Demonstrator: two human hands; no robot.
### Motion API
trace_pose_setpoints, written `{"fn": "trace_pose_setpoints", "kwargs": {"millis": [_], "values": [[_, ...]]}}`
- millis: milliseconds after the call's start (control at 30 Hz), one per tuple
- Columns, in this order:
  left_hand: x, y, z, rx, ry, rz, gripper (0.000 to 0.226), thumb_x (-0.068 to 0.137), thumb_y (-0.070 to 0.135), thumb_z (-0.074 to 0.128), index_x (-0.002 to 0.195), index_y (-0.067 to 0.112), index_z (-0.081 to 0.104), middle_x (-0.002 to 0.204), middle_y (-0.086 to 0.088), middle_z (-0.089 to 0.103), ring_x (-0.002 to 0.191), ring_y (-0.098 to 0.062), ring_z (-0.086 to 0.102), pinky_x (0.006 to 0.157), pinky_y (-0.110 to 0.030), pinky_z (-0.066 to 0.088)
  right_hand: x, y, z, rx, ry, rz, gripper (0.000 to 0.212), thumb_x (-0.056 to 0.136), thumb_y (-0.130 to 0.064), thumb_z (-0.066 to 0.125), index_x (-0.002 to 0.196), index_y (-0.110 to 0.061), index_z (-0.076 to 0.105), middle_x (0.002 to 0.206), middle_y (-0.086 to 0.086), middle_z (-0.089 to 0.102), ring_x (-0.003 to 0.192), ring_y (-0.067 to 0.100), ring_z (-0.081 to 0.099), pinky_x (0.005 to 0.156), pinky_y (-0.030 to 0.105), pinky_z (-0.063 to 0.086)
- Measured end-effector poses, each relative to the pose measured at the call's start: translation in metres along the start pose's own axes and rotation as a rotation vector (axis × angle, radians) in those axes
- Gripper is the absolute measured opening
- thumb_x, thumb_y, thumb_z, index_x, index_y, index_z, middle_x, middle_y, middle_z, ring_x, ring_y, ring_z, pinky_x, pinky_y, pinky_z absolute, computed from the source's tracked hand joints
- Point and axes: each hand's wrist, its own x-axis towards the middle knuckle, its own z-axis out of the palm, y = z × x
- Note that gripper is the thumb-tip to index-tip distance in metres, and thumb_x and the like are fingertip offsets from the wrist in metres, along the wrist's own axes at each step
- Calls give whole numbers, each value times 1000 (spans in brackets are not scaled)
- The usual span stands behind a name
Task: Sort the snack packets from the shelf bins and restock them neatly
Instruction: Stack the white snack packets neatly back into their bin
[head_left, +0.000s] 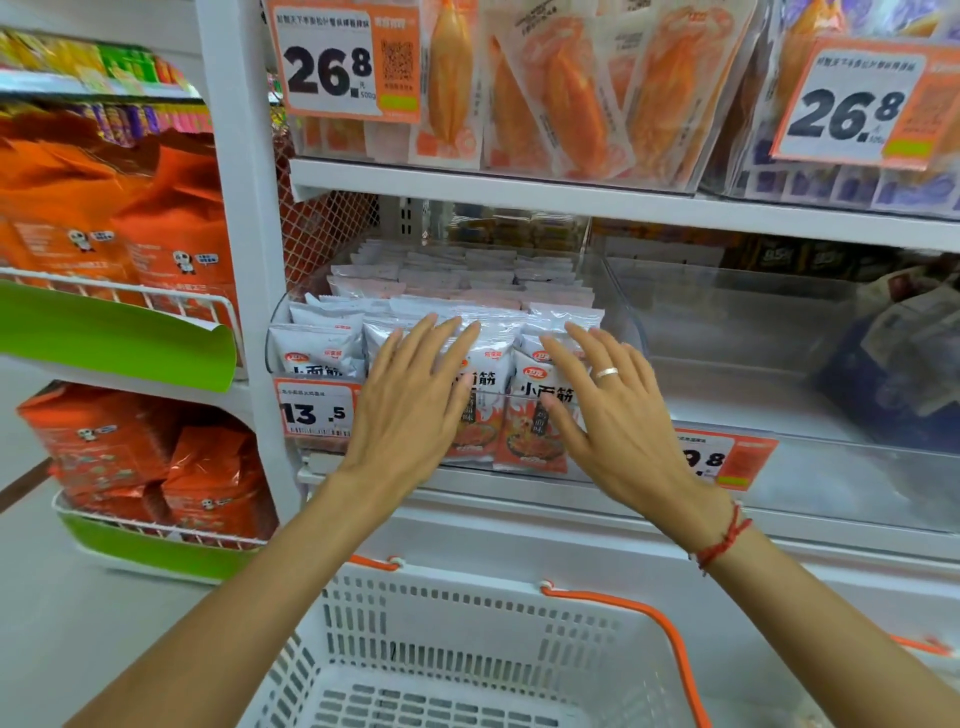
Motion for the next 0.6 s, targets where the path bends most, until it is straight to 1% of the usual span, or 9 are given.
{"fn": "trace_pose_setpoints", "kwargs": {"millis": [67,133,200,267,333,367,433,533,600], "values": [[2,-3,-1,-2,-50,20,52,101,37,25,150,21,30,152,-2,39,144,-22,27,119,-39,15,-1,-2,1,-10,-13,3,50,99,-41,38,145,-20,36,149,12,38,137,32,34,112,46,28],[3,-5,-4,-13,-59,30,54,100,39,23,152,23,25,156,-1,31,146,-20,22,119,-38,11,-1,-6,-3,36,36,0,49,97,-36,46,142,-18,40,147,13,40,135,32,37,110,46,30],[-5,-4,-11,-23,15,50,53,100,35,32,151,22,28,156,-2,31,145,-21,22,120,-42,15,-5,-15,-8,94,154,-23,46,94,-29,52,137,-14,47,142,12,45,130,30,41,107,41,33],[-28,-5,-18,-61,142,26,50,98,24,44,147,17,38,152,-4,38,141,-22,30,117,-40,22,-19,-32,-8,206,254,-57,36,93,-21,56,127,-10,56,132,9,53,121,27,47,100,37,38],[-69,-11,-20,-103,243,-113,47,93,17,51,140,14,48,143,-3,47,133,-21,39,109,-35,29,-40,-52,7,311,246,-96,26,93,-17,57,117,-9,62,121,7,59,109,27,53,89,36,44],[-96,-16,-16,-123,253,-212,46,91,16,52,137,15,51,140,-2,50,128,-20,42,106,-34,31,-52,-62,22,343,188,-117,23,93,-17,56,115,-10,63,117,6,61,106,27,55,84,36,46],[-154,-31,-6,-130,196,-407,47,89,17,52,136,15,51,139,-2,51,126,-22,44,104,-37,35,-80,-82,61,398,0,-141,23,95,-21,54,115,-13,62,113,5,62,103,27,57,80,39,49],[-242,-55,10,-21,-54,-686,50,96,23,48,145,14,42,148,-8,42,134,-30,40,107,-48,34,-132,-122,128,492,-308,-128,26,93,-23,54,116,-15,64,111,5,65,101,29,61,79,44,54],[-288,-66,15,22,-239,-905,53,102,41,34,150,16,33,153,-11,35,140,-32,33,112,-51,28,-169,-153,167,542,-534,-108,31,96,-26,53,124,-16,61,118,6,63,107,29,59,86,42,52]]}}
